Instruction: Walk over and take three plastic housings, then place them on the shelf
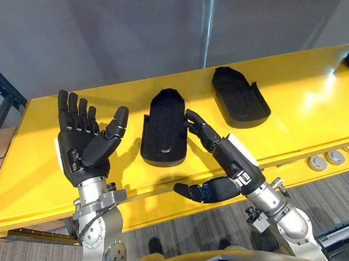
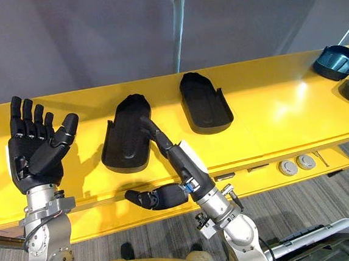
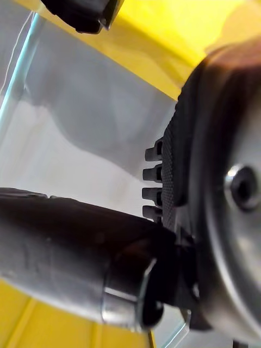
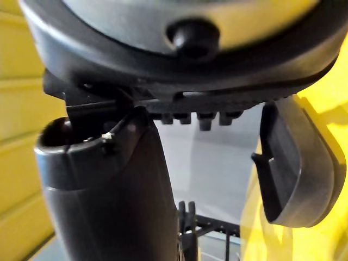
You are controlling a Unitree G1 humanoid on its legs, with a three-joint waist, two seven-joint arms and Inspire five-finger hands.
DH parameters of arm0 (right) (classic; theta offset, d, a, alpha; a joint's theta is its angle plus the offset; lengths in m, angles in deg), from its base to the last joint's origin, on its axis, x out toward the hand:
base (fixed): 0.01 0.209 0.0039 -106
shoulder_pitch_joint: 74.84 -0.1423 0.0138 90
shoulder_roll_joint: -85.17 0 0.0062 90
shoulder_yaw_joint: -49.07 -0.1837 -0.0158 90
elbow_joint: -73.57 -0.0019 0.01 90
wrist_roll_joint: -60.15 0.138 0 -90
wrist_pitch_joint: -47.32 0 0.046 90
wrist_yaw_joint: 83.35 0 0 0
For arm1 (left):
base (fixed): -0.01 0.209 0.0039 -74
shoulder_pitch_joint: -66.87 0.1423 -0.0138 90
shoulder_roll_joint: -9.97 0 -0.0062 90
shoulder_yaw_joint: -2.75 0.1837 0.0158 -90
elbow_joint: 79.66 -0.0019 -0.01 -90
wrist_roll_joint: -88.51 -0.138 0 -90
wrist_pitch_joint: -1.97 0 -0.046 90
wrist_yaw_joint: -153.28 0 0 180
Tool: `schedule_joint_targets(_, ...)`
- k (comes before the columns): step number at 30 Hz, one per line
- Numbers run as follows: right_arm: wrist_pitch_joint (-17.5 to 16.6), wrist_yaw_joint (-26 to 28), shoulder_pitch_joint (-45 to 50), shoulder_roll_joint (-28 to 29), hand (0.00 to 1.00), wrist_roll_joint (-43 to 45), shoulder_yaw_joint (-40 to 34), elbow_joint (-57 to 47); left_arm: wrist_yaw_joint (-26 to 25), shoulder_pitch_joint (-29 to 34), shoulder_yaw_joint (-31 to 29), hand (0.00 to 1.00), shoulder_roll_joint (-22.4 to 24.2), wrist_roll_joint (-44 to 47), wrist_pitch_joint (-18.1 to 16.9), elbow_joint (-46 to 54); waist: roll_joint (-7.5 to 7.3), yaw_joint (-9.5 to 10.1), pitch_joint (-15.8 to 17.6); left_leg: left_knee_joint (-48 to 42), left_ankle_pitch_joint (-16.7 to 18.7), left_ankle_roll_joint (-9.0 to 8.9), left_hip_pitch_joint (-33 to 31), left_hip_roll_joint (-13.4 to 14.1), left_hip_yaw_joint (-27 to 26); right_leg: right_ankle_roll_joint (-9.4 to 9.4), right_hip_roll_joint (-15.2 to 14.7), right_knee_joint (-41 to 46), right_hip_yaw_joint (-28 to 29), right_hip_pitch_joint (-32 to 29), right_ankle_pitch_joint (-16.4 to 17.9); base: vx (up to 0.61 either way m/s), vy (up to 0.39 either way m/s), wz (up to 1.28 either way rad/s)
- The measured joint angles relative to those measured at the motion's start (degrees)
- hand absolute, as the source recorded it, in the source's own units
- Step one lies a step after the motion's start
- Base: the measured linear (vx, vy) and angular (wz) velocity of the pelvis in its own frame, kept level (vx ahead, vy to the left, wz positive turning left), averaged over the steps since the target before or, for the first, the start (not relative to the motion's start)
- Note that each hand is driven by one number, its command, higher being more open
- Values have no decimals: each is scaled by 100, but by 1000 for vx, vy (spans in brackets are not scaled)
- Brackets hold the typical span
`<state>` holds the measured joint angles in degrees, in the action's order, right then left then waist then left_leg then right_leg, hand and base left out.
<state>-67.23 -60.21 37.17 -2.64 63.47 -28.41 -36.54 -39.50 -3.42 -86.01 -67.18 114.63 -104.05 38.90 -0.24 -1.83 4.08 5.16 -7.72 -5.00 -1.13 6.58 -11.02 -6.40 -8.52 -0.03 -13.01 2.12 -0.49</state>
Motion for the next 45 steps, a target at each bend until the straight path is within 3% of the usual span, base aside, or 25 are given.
schedule_joint_targets(3, -1, -63, 0, -1, 100, -76, 25, 58, 0, 131, -9, 100, -17, 1, 0, -41, 0, 0, 0, 0, -19, -3, -32, -2, 61, 0, -1, 17, -83, 9, -6, 14, -1, 14)
schedule_joint_targets(6, -3, -522, -67, -8, 100, -515, 100, 267, 0, 134, -27, 100, -16, 2, -2, -198, 0, 22, 0, 0, -27, -6, -22, -1, 106, 7, -3, 87, -117, 13, 23, -1, -3, 9)
schedule_joint_targets(11, 137, -2065, -275, 7, 100, -1657, 269, 873, -95, 166, 23, 100, -15, 0, -2, -256, 2, 28, 2, 0, -36, -20, -36, 0, 139, 18, -2, 99, -139, 9, 66, -7, 0, 2)
schedule_joint_targets(18, 628, -3505, -526, 98, 100, -2341, 302, 1126, -315, 173, 115, 100, -15, -1, -14, -457, 13, 34, 7, 0, -44, -35, -71, 1, 192, 17, 3, 96, -170, -1, 65, 1, 0, 0)
schedule_joint_targets(26, 1170, -4121, -774, 307, 100, -2334, 274, 1610, -319, 167, 160, 100, -9, 0, -15, -457, 81, 128, 17, -1, -124, -14, -133, -5, 363, 44, 13, 101, -337, 42, 49, 13, -7, 11)
schedule_joint_targets(31, 1301, -4421, -1059, 412, 100, -2330, 256, 2001, -197, 167, 249, 100, 0, 0, -15, -457, 143, 167, 34, 0, -152, -18, -128, 2, 453, 84, 25, 116, -436, 100, 82, -19, -11, 10)
schedule_joint_targets(37, 1317, -4510, -1180, 515, 100, -2338, 259, 2038, -169, 167, 252, 100, -2, 0, -13, -457, 184, 175, 37, 0, -144, -39, -128, 4, 460, 52, 25, 143, -439, 99, 95, -34, -3, 1)
schedule_joint_targets(45, 1675, -4509, -1368, 451, 100, -2546, 210, 2157, 192, 159, 358, 100, -23, -82, 103, -615, 196, 210, 29, 0, -196, -4, -134, 3, 485, 58, 26, 141, -455, 108, 64, 0, 0, 0)
